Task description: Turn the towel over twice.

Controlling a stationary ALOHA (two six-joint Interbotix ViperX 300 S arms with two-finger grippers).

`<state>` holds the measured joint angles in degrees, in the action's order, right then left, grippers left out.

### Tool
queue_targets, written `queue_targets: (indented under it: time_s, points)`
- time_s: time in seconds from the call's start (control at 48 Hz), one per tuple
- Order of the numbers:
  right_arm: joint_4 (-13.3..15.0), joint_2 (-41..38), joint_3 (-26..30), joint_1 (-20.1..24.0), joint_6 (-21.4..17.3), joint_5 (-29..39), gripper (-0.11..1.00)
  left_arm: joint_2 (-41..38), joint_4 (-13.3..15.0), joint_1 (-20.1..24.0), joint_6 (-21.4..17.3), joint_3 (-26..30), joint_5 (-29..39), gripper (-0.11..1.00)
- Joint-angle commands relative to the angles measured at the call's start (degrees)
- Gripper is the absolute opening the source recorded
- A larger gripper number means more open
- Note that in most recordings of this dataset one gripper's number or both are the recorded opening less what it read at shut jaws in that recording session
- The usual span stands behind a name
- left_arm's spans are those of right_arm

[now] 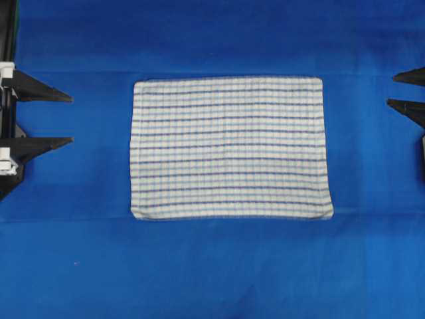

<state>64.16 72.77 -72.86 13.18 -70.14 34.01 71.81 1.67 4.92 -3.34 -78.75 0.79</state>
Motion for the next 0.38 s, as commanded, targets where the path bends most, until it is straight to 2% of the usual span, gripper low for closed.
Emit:
queue_targets:
  time_s: [0.0, 0.354]
  points:
    - [0.4, 1.3, -0.6, -0.2, -0.7, -0.2, 0.57, 1.1, 0.0, 0.4, 0.2, -0.6, -0.3, 0.79]
    - [0.4, 2.1, -2.4, -0.2, -1.3, -1.3, 0.51, 2.8, 0.0, 0.4, 0.5, -2.2, -0.9, 0.79]
